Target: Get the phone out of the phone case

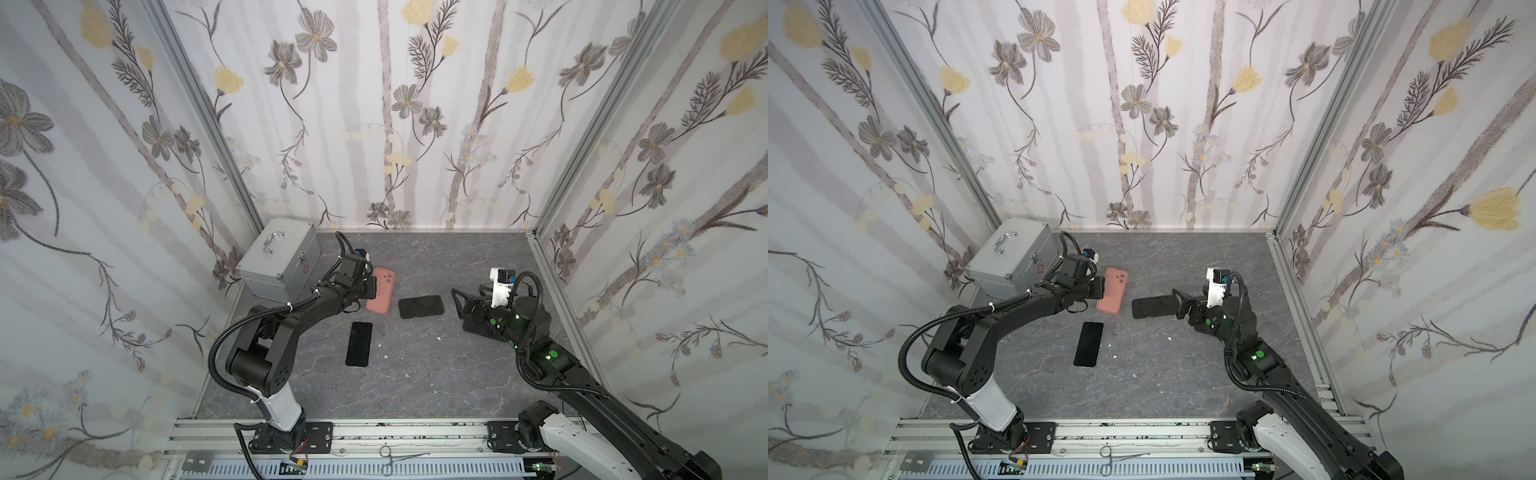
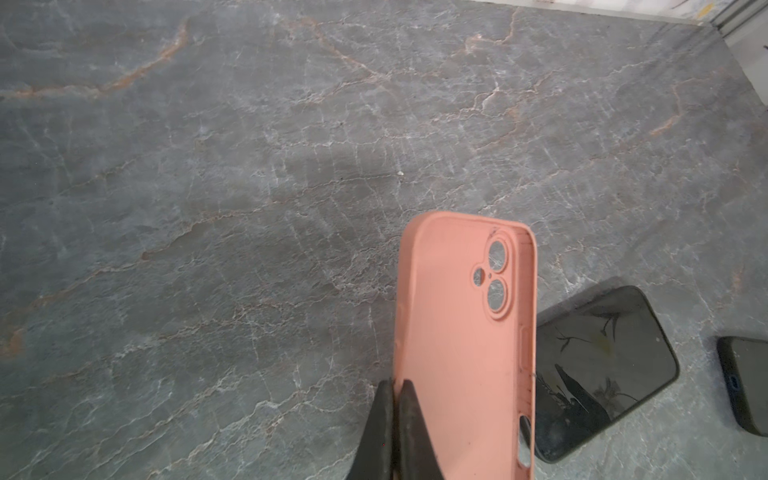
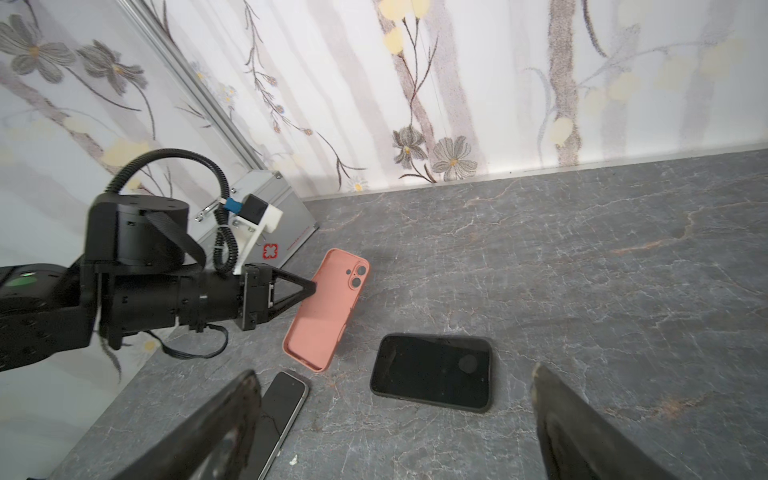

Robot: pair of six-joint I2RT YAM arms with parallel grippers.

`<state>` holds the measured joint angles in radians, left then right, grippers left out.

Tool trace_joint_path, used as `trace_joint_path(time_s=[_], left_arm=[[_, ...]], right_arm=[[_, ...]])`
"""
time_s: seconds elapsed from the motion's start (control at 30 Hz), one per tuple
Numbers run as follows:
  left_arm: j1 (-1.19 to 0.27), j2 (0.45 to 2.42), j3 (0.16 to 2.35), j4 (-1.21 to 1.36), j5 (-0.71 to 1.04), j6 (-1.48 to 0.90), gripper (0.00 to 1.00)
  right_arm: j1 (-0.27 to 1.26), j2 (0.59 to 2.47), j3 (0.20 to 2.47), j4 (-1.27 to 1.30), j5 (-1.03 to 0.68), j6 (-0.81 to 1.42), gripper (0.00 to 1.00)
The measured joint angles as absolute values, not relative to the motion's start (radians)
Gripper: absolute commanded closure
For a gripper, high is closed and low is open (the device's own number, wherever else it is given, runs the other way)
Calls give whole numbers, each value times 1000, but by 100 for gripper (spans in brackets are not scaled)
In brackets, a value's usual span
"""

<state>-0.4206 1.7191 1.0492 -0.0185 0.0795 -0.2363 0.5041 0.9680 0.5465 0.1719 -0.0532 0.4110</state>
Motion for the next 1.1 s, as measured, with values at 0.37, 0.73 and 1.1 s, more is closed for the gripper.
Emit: trace_joint_path(time_s=[0.37, 0.73, 1.1], left_arm=[[-343, 1817, 1083, -15, 126, -239, 100], [-324, 1895, 1146, -39, 123, -215, 100], [-308, 1924, 1164, -84, 59, -196, 99]], right_arm=[[506, 963, 501, 282, -174, 399, 0], [507, 965, 507, 272, -178, 384, 0], [510, 998, 525, 266, -185, 384, 0]])
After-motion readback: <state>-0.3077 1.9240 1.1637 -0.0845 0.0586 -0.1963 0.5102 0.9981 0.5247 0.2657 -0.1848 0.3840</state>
